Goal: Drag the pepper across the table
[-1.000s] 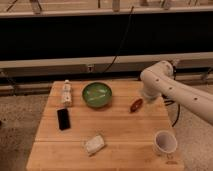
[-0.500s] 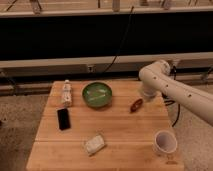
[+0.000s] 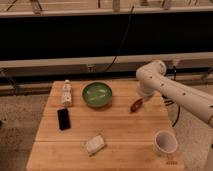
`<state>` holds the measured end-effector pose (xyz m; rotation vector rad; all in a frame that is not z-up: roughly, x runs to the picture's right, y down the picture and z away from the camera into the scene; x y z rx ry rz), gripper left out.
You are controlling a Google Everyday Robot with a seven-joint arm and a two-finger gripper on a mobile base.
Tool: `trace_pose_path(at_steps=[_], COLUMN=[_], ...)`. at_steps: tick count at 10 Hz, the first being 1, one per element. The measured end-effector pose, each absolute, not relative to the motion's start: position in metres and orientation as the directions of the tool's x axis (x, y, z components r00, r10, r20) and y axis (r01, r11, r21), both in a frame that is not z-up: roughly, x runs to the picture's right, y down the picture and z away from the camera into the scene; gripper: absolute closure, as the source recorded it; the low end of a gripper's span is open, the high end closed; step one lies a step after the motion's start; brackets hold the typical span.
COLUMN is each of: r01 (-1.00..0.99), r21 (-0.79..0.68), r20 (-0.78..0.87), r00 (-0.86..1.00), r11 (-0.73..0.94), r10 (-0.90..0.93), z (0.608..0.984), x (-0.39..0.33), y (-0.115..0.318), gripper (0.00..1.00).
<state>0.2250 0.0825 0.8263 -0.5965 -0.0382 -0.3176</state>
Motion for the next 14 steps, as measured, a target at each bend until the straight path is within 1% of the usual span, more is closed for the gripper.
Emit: trace_pose_path(at_steps=[4,14], r01=[0.353,0.457], r21=[-0.553,-0.562], r20=[0.155,0.224], r00=[0.933,0.887], r11=[0.755,0.689], r10=[-0.324,-0.404], z=[0.838,0.852], x=[0.222,0.219], y=[0.082,0.087], gripper=[0.20,0.20])
